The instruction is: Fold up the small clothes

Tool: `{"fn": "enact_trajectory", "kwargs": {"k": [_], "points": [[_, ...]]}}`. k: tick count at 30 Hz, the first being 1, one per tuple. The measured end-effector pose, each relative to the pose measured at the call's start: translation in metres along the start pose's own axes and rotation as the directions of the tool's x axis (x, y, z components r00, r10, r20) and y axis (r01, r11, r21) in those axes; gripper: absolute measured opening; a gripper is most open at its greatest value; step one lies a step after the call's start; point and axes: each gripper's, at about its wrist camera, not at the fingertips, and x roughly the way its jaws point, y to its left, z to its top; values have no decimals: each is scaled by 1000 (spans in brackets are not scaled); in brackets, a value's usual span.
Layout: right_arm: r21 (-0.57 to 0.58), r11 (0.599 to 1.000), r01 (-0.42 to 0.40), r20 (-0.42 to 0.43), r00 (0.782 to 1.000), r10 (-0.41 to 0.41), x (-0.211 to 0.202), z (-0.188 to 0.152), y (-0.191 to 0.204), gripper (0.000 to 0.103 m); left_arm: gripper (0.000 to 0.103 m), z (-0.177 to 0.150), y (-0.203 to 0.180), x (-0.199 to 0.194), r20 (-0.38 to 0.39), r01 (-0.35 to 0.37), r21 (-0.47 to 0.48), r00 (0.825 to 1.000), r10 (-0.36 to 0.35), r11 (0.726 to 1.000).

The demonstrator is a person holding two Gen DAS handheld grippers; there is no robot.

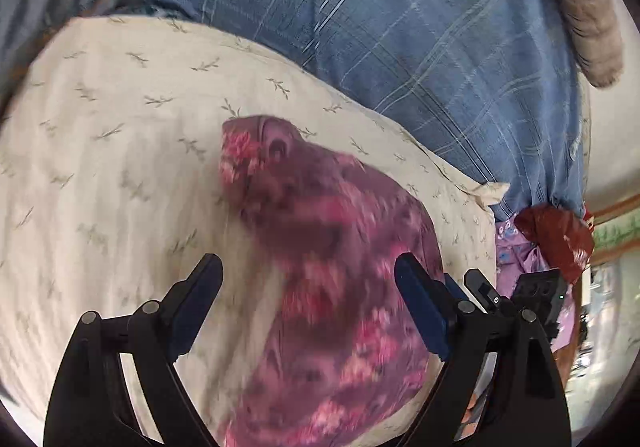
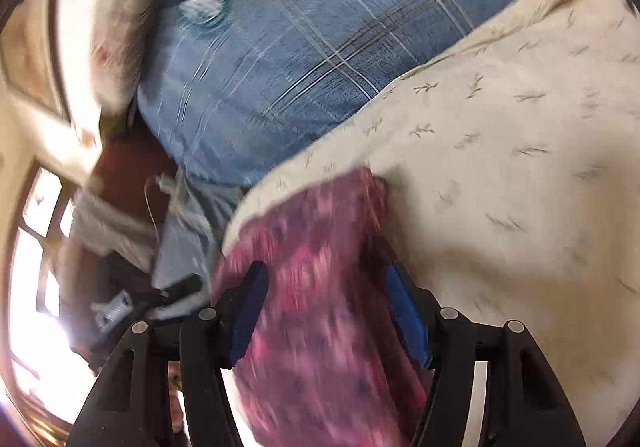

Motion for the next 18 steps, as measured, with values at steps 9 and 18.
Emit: {"fn": "enact_trajectory", "kwargs": {"k": [9,18], "points": [[-231,970,-73,2,997,76,49,17,34,13,31,31,-23,20,90,47,129,994,-59,991],[-317,916,246,2,966,-259,91,14,11,21,34,44,-6,67,147,-214,162,971,191,963]]}}
